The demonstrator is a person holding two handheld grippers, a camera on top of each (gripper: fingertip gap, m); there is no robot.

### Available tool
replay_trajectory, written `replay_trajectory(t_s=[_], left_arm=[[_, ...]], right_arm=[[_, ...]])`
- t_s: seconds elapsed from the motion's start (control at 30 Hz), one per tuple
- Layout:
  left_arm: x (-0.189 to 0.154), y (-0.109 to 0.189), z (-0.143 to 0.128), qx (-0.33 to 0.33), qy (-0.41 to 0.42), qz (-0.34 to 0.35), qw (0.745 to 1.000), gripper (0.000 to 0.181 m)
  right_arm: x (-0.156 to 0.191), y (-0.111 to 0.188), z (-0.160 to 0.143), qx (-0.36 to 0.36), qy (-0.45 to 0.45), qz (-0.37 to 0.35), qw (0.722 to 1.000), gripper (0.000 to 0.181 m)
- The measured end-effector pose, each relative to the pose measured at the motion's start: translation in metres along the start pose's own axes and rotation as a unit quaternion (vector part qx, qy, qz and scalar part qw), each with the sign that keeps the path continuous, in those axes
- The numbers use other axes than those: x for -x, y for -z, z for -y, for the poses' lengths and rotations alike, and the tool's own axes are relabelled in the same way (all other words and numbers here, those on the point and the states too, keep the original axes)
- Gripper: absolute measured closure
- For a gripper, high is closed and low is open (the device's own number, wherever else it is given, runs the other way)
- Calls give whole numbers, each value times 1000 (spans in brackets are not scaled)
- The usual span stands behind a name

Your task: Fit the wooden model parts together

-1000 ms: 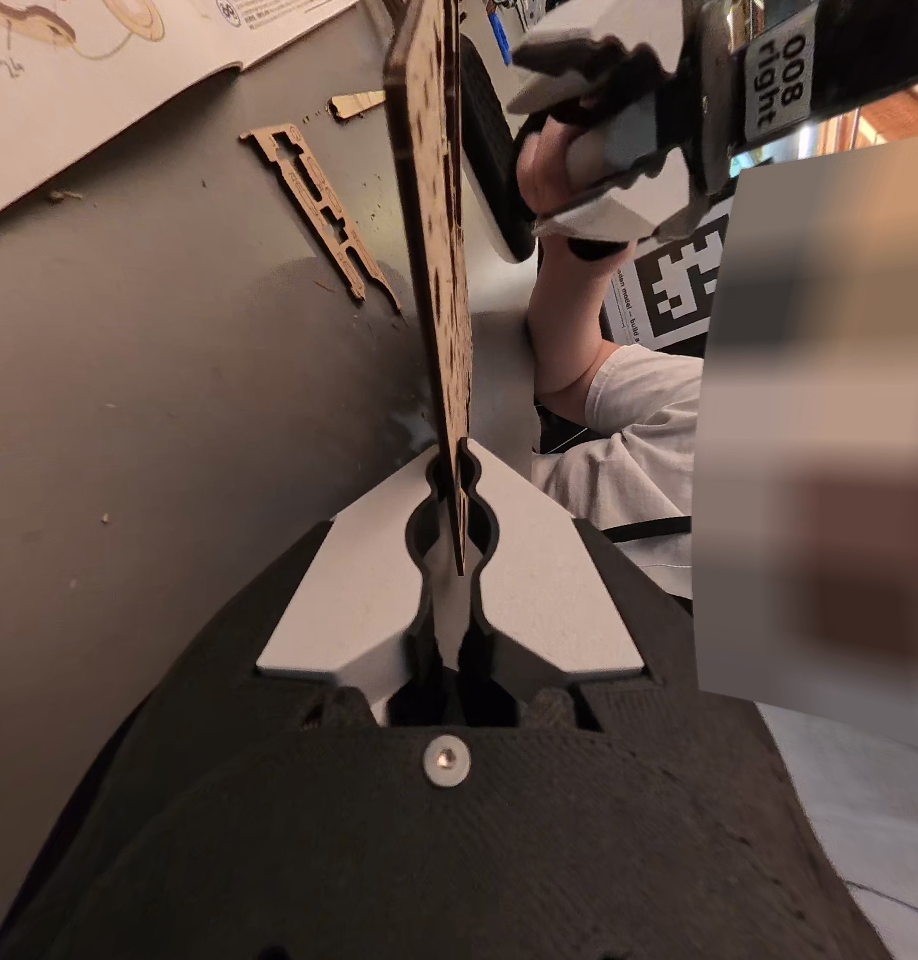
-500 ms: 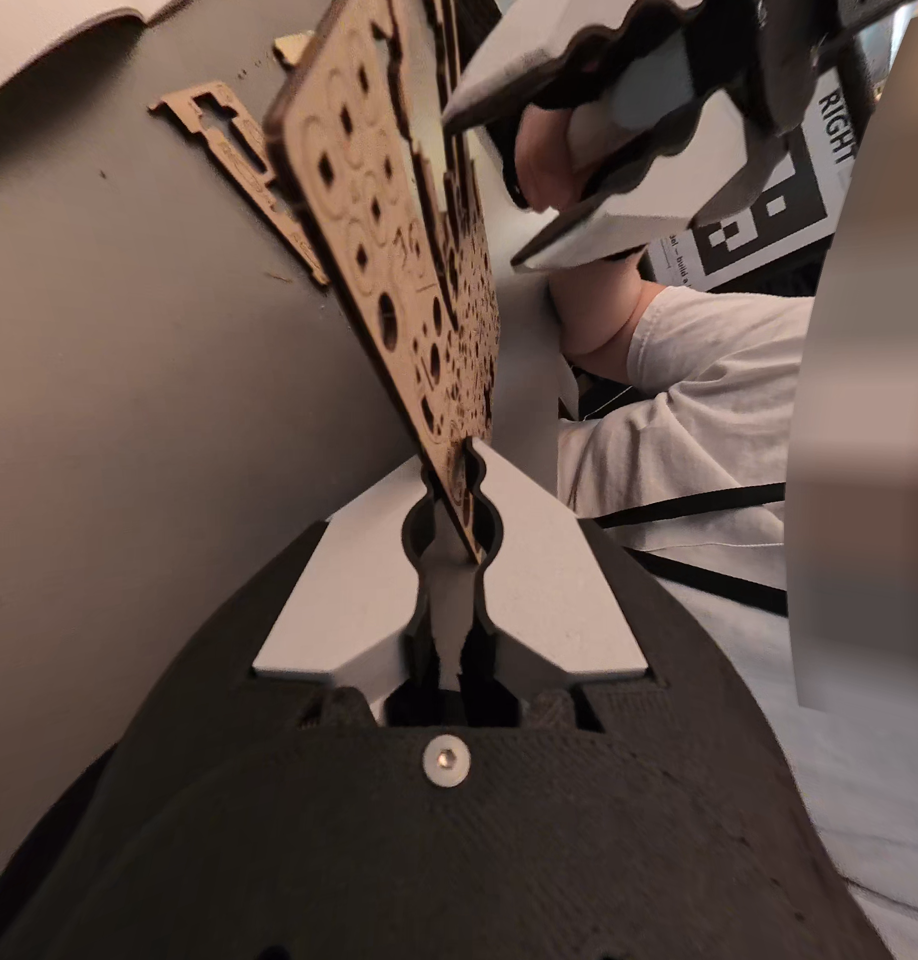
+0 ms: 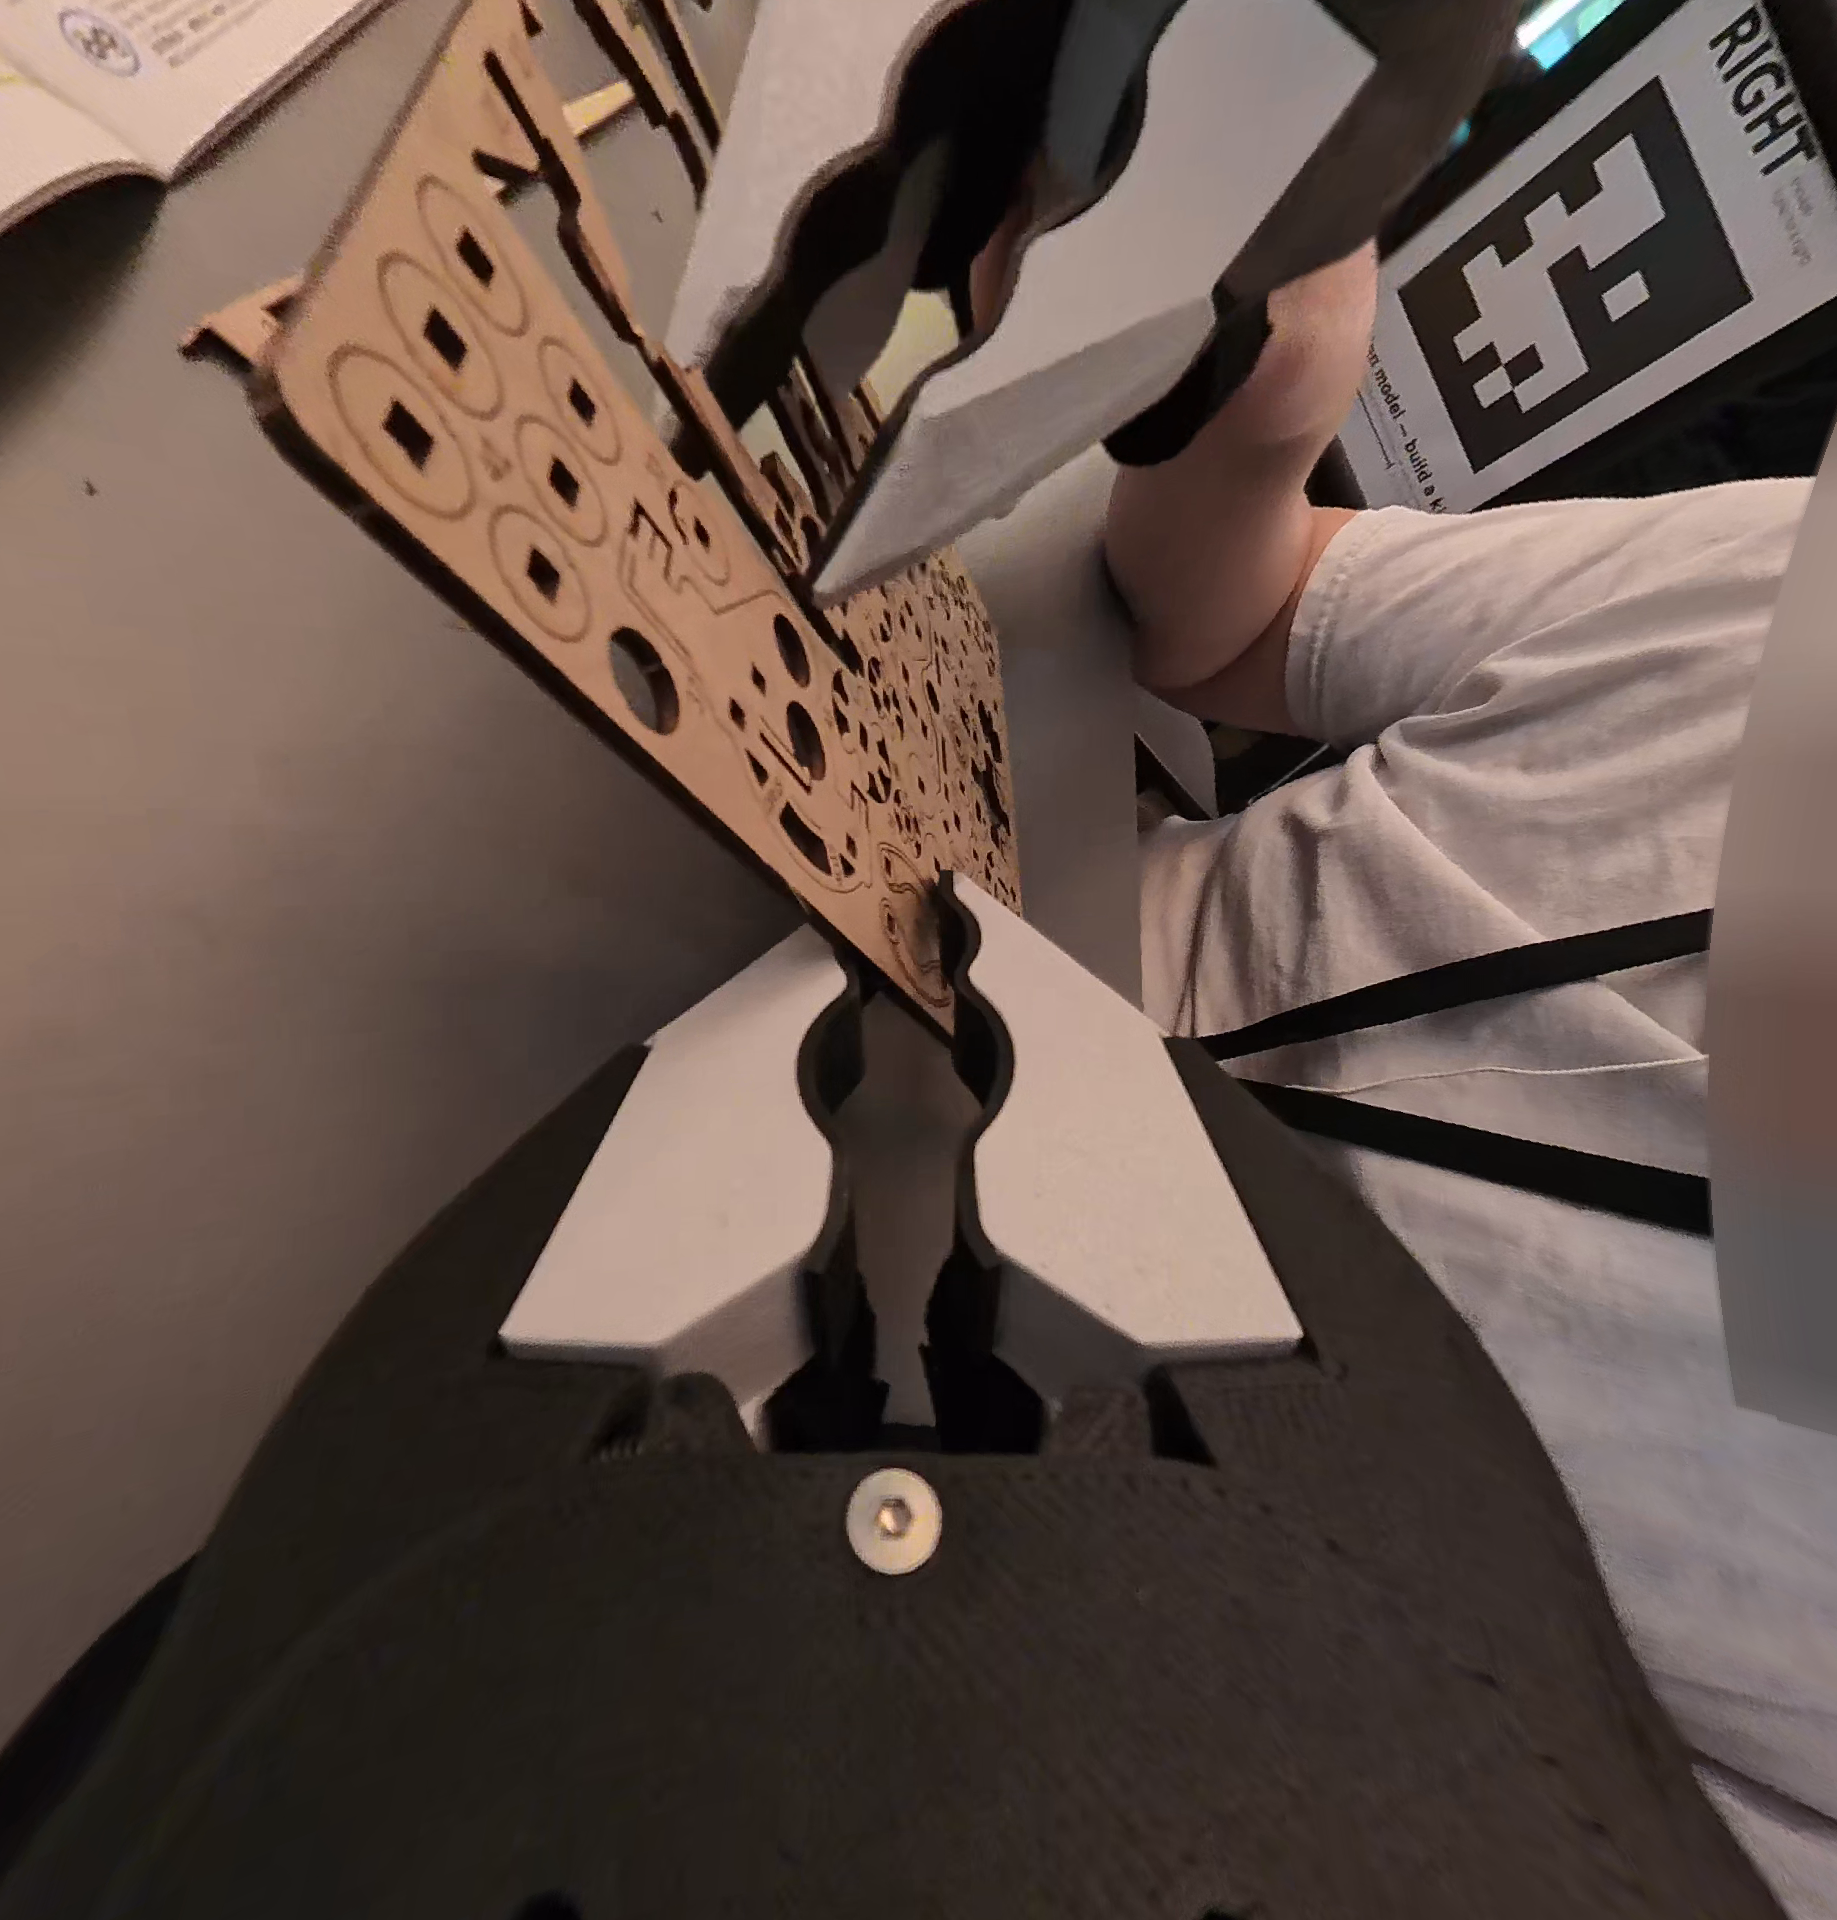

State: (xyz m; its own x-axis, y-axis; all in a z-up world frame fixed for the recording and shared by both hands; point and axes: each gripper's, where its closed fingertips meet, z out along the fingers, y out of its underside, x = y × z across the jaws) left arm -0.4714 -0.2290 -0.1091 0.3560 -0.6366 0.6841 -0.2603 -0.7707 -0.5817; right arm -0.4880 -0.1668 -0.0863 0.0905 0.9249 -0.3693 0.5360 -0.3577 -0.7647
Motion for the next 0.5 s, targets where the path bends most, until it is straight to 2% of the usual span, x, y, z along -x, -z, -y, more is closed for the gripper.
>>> replay_trajectory(t_s=[0.1, 0.33, 0.5], left_arm=[[-4, -4, -1, 5, -11, -6, 1000, 174], [-3, -6, -3, 8, 6, -15, 1000, 173], [2, 0, 5, -21, 36, -20, 999, 168]], right_arm=[[1, 2, 0, -1, -6, 10, 1000, 172], [3, 6, -2, -3, 19, -5, 1000, 173], [-3, 12, 0, -22, 11, -14, 1000, 173]])
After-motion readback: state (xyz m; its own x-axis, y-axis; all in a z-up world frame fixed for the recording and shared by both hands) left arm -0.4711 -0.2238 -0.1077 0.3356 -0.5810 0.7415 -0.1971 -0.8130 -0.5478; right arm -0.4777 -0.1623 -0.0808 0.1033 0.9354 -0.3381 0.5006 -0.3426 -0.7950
